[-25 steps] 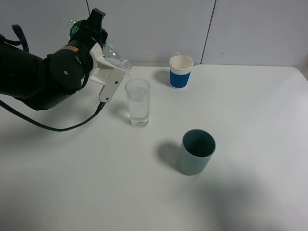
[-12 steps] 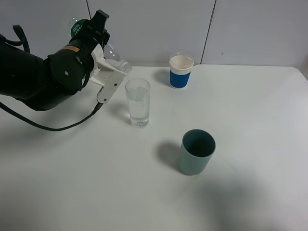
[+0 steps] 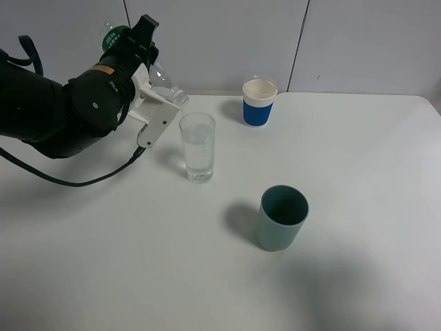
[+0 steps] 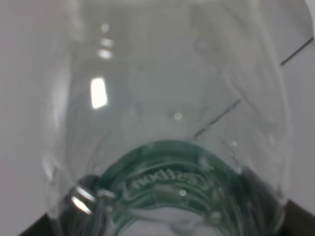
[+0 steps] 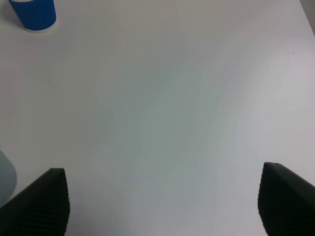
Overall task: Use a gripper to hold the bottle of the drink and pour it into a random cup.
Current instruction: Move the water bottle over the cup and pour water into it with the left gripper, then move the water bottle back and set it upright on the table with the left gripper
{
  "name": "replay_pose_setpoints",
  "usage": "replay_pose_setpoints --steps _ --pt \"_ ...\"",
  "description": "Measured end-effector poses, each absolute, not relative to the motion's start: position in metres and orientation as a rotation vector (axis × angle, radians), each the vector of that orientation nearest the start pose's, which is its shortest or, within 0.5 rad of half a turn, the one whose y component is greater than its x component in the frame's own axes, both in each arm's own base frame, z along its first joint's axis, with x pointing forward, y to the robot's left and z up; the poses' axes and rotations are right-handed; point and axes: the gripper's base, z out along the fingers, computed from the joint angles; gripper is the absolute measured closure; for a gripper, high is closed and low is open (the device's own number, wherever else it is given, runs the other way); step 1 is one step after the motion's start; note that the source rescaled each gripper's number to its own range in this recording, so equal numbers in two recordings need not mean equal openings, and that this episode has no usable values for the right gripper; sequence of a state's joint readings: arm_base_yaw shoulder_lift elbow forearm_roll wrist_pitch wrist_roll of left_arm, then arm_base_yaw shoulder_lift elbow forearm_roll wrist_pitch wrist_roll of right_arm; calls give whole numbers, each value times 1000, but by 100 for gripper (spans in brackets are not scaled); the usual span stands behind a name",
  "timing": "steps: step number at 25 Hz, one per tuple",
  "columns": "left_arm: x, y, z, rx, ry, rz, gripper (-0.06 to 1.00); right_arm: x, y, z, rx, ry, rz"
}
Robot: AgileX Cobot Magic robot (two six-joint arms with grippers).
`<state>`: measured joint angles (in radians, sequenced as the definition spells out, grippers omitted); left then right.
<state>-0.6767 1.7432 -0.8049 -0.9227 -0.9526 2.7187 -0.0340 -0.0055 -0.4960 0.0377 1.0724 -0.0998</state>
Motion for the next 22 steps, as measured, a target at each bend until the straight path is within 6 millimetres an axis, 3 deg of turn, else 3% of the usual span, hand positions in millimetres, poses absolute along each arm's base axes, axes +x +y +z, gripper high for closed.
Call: replay_pose_setpoints --steps 9,15,22 --pt "299 -170 204 1471 1240 1207 90 -6 3 275 -70 2053 -38" --pt "308 -161 207 1250 1346 998 90 -6 3 275 -70 2053 -38" --pt "317 -142 229 930 1438 631 90 -6 3 275 -70 2053 -38"
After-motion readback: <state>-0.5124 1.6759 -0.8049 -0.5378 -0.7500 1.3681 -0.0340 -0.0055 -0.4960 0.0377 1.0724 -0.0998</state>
